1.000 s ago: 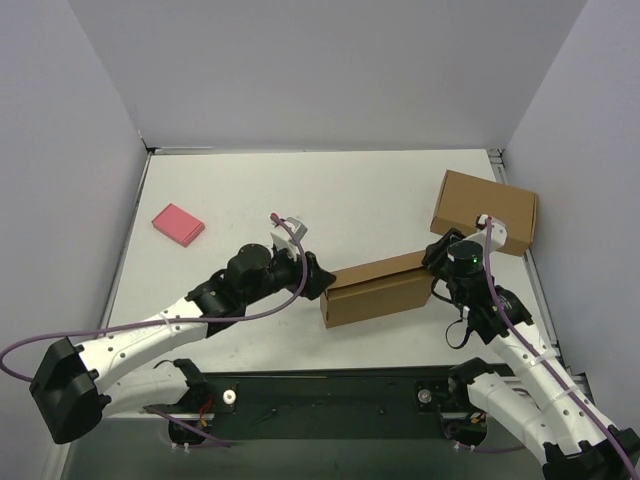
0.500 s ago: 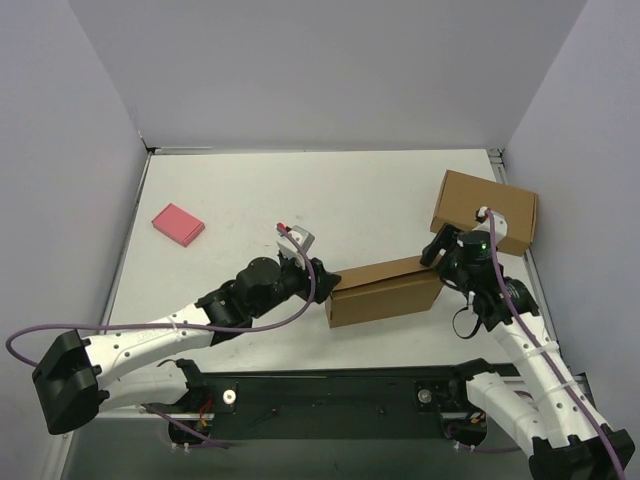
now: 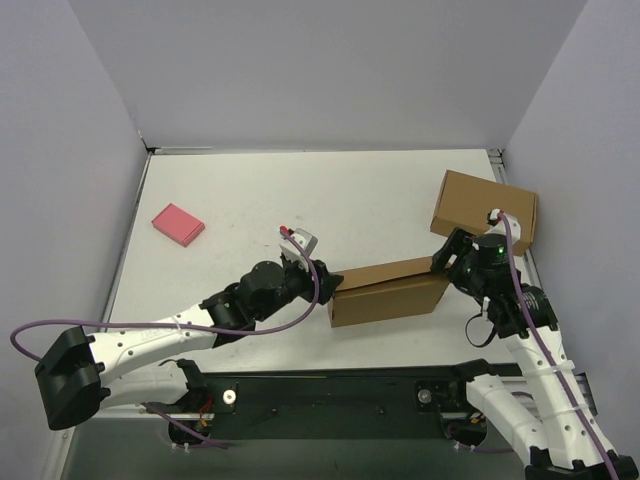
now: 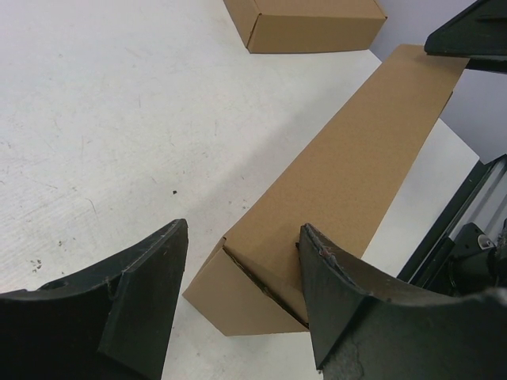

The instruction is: Fold the paper box

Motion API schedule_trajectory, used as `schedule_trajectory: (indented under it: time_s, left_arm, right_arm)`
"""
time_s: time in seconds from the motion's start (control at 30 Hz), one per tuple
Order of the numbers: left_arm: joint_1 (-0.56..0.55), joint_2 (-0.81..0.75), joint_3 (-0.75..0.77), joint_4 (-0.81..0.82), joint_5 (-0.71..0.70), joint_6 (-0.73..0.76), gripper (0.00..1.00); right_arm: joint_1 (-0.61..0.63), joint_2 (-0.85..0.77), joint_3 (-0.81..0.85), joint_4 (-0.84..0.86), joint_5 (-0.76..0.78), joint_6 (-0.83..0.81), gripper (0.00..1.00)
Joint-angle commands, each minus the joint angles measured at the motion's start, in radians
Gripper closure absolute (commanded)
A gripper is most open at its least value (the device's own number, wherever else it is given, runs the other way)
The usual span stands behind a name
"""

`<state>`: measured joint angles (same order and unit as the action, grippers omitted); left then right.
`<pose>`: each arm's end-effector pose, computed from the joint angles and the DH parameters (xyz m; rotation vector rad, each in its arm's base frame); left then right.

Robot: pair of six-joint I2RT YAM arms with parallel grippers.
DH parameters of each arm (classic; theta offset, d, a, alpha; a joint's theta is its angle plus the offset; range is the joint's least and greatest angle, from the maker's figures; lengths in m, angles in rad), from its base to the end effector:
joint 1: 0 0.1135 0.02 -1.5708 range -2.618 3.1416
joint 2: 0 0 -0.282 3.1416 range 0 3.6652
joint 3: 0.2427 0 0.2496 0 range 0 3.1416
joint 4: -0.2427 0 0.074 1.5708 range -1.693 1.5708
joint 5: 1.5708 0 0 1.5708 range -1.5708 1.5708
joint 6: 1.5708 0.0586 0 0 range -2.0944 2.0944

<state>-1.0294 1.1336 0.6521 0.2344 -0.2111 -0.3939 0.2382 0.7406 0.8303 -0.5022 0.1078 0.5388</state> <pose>0.1499 -0.2254 0.2778 0.4407 1.8374 -0.8071 0.1657 0.0337 0.3322 0.3695 1.9680 0.3958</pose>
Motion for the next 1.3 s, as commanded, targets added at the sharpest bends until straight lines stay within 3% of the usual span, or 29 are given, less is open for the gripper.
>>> schedule_trajectory:
  time_s: [0.0, 0.57, 0.8, 1.07, 1.27]
  left_arm:
    - [-0.017, 0.087, -0.091, -0.368, -0.014, 0.092, 0.33]
    - [-0.027, 0.091, -0.095, -0.366, -0.019, 0.092, 0.34]
    - [-0.029, 0.098, -0.089, -0.372, -0.022, 0.093, 0.34]
    - [-0.035, 0.091, -0.078, -0.395, -0.024, 0.086, 0.34]
    - [-0.037, 0.130, -0.046, -0.422, -0.002, 0.055, 0.34]
  right_arm:
    - [-0.022, -0.027, 0.070, -0.084, 0.007, -0.036, 0.33]
    - [-0.040, -0.061, 0.027, -0.157, 0.046, -0.048, 0.47]
    - [-0.046, -0.051, 0.075, -0.176, 0.030, -0.063, 0.48]
    - [-0.074, -0.021, 0.055, -0.203, -0.019, -0.063, 0.52]
    - [-0.108, 0.029, 0.073, -0.328, -0.140, -0.039, 0.57]
